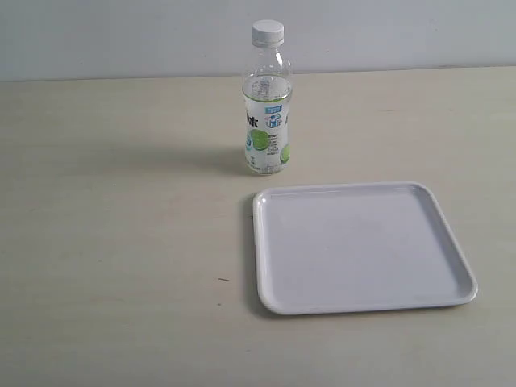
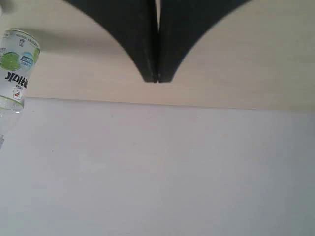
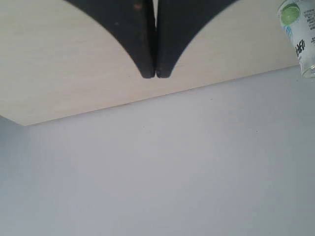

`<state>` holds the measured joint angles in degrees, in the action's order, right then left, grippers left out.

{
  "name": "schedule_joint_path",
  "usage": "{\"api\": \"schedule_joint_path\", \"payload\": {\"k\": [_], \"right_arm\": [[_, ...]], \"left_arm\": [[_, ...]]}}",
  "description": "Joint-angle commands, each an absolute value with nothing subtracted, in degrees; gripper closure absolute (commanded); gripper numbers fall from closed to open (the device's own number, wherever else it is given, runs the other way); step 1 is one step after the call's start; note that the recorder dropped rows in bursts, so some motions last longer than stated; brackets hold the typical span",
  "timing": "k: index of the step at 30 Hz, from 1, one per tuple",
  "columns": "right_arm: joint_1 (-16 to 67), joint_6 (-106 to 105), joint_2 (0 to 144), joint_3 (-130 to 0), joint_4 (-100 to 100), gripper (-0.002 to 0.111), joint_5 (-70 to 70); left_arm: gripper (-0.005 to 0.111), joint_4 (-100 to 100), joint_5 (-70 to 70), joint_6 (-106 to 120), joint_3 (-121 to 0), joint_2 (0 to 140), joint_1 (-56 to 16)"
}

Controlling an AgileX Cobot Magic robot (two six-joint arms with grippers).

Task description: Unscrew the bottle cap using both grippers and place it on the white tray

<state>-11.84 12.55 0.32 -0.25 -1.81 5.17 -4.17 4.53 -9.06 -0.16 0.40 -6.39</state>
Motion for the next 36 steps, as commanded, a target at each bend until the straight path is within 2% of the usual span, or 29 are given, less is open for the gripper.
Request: {"api": "schedule_joint_path", "payload": {"k": [1, 24, 28, 36], "right_arm": [[-12.02, 12.54, 0.0, 0.0, -1.88, 0.108, 4.96], [-12.02, 12.54, 0.0, 0.0, -1.88, 0.108, 4.96], [-12.02, 12.54, 0.0, 0.0, -1.88, 0.108, 4.96], [-12.02, 12.54, 0.0, 0.0, -1.88, 0.108, 4.96]], "left_arm": [[0.107, -4.42, 4.6, -9.4, 0.0, 0.0, -6.31], [0.107, -4.42, 4.6, -9.4, 0.0, 0.0, -6.31], [0.107, -4.32, -0.87, -9.55, 0.0, 0.0, -6.31], [0.107, -4.32, -8.99, -35.07, 0.0, 0.0, -6.31]]}}
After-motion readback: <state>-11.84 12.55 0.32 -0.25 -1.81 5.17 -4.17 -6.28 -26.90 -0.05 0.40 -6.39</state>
